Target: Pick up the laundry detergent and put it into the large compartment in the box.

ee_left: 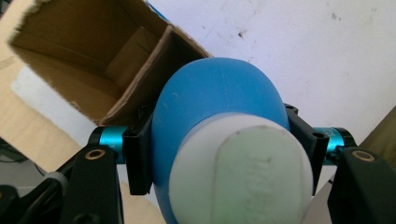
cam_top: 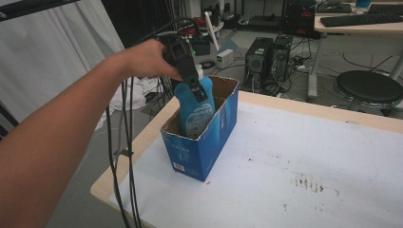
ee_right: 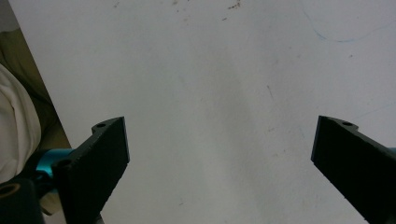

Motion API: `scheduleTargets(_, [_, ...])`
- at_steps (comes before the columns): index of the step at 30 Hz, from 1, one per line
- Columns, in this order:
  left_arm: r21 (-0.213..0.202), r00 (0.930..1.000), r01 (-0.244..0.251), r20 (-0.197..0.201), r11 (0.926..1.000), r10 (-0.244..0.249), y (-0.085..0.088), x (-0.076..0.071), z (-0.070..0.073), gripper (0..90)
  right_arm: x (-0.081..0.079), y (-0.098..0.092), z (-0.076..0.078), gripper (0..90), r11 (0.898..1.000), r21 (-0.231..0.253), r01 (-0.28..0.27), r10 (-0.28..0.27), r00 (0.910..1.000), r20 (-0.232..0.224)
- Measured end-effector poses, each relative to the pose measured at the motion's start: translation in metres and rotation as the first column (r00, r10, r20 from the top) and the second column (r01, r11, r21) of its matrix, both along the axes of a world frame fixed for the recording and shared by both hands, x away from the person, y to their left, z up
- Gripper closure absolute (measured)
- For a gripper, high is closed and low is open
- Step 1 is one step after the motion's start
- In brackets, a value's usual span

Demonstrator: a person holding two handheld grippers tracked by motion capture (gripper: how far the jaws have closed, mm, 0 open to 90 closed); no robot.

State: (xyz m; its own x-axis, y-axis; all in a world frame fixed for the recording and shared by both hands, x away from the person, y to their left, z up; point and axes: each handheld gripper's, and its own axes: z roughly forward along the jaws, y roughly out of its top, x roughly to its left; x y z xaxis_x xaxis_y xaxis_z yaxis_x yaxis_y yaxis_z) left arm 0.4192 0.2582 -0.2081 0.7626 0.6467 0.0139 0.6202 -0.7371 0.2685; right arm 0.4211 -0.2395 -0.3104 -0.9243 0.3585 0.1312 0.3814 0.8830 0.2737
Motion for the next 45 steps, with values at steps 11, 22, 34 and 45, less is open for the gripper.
scheduleTargets(11, [0.044, 0.9995, 0.007, -0.030, 0.9990, -0.006, 0.000, 0.002, -0.045, 38.0, 0.002, 0.001, -0.002, 3.3, 1.000, -0.004, -0.003, 0.003, 1.0000, -0.003])
scheduleTargets(22, [0.077, 0.9989, 0.021, -0.044, 0.9968, -0.017, -0.004, 0.004, -0.067, 38.0, 0.002, -0.001, -0.003, 3.3, 1.000, -0.005, 0.003, -0.003, 1.0000, -0.003])
scheduleTargets(34, [0.073, 0.9977, 0.014, -0.067, 0.9972, -0.009, 0.000, 0.006, -0.077, 37.8, 0.003, 0.000, -0.003, 3.3, 1.000, -0.007, -0.004, 0.004, 1.0000, -0.004])
scheduleTargets(45, [0.012, 0.9980, -0.054, -0.031, 0.9985, 0.054, 0.008, 0.008, -0.066, 30.8, 0.002, 0.000, -0.002, 3.3, 1.000, -0.009, 0.000, 0.000, 1.0000, -0.005])
